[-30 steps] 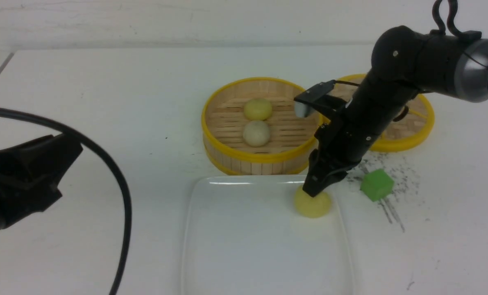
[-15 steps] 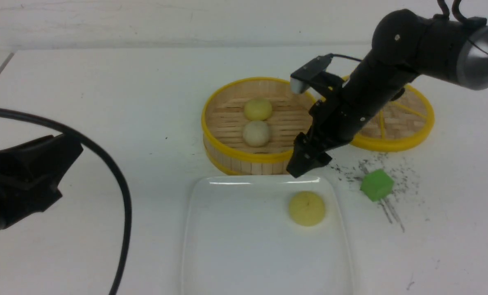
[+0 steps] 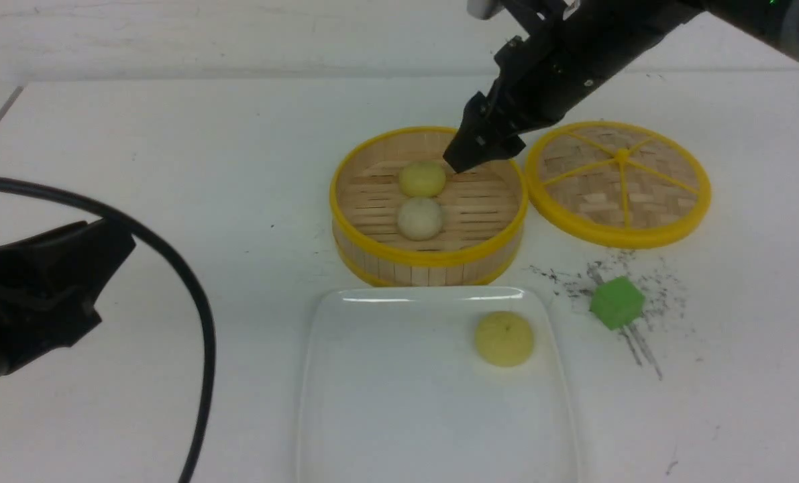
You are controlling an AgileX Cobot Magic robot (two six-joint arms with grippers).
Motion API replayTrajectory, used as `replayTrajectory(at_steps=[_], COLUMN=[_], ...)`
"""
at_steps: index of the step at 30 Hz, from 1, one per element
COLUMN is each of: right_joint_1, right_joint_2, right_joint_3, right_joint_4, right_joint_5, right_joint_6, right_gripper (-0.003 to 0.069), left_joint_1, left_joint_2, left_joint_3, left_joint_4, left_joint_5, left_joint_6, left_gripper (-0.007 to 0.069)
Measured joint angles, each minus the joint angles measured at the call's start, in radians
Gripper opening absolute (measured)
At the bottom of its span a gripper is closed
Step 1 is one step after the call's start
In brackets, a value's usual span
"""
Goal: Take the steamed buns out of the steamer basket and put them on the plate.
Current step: Use the right arm to grab the steamed stuffed bun that is closest to it
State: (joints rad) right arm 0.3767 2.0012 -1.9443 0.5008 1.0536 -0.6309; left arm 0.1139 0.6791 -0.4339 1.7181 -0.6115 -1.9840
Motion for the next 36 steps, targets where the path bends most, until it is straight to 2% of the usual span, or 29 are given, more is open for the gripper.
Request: replayTrajectory(at_steps=[6,15,19,22,29,36], right_joint_1=[0.0,0.0,0.0,-0.002,-0.01,-0.009], right_joint_2=[0.0,0.029,0.06,0.071,0.069,0.095], right_joint_3=[-0.003,-0.004,-0.004,-0.004,-0.004,-0.004], right_joint_4=[0.018,0.058,0.027,-0.034,-0.05,0.019], right_joint_5=[0.0,-0.117,-0.146,-0.176,-0.238,-0.213], right_joint_6=[0.022,-0.007,0.008,0.069,0.091,0.075], right_gripper=[0.0477,0.0476,0.0476,0.0476,0.0476,0.0476], left_joint_1=[0.0,0.0,0.0,0.0,0.0,0.0], left_joint_2=[0.0,0.0,0.0,0.0,0.0,0.0], left_joint_3=[0.0,0.0,0.0,0.0,0.0,0.0], left_joint_4=[0.0,0.0,0.0,0.0,0.0,0.0], left_joint_5=[0.001,0.003,0.003,0.003,0.003,0.011], left_joint_6=[0.0,0.0,0.0,0.0,0.0,0.0], left_gripper=[0.0287,0.0287,0.0287,0.0287,0.0287,0.0287])
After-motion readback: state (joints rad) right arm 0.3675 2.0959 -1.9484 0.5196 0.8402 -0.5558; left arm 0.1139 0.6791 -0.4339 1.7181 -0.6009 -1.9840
